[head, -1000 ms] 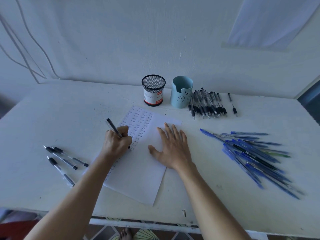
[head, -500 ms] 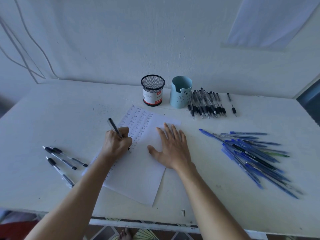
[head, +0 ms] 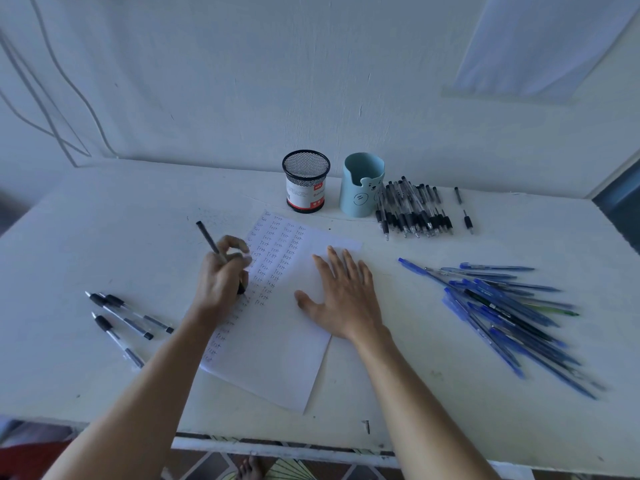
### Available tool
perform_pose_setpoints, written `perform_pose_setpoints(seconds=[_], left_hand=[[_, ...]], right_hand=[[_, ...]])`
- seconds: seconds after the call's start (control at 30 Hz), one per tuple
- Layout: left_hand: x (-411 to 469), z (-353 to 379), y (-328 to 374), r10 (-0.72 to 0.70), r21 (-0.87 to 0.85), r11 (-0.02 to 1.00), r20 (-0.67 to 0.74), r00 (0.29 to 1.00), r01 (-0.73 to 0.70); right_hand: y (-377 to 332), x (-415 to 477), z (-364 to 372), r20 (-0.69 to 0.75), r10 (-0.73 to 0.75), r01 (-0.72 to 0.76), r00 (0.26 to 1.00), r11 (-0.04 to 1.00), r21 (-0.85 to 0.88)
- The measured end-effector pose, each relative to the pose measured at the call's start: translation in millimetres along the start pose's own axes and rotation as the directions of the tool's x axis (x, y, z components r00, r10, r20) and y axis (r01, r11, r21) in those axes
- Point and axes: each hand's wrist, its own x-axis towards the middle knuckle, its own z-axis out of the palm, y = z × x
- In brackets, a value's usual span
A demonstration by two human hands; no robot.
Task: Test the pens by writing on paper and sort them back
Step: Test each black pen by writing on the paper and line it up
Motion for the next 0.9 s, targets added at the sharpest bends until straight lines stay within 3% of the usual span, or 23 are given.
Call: perform_pose_setpoints(seconds=[0.07,0.13,0.43,0.5,0.6,0.67,0.77,0.9], left_hand=[[1,1,2,-0.038,-0.148,0.989,-0.046,0.998,0.031],[1,1,3,-0.042,-0.154,0.987,-0.028,0.999,0.037],[2,1,2,0.005,0.103,0.995,0.022,1.000,-0.007],[2,3,5,-0.002,0.253,0.967,0.058,0.998,-0.013],[7,15,8,-0.033,0.585,0.809,0.127,0.991,-0.049],[9,27,10,-0.054,0.721,0.689,0.159,0.986,-0.078],[10,40,10,-0.074,0.803,0.582,0.205,0.976,-0.124],[12,57,10,-0.096,0.876,0.456,0.226,0.969,-0.159]], right_hand=[[0,0,0,0.003,-0.003,0.003,1.000,1.000,-0.002],[0,0,0,-0.002,-0.006,0.006,1.000,1.000,-0.002],[1,0,1,0.011,-0.005,0.005,1.000,1.000,0.005],[3,0,1,0.016,-0.013,0.012,1.000,1.000,0.024],[3,-1,-1,-0.012,-0.011,0.012,1.000,0.996,0.085],[2,-2,-1,-0.070,-0.005,0.012,0.998,0.994,0.108],[2,-2,1,-0.140,0.020,-0.001,0.990,0.991,0.131],[5,0,2,-0.121,0.050,-0.026,0.991,0.981,0.195]])
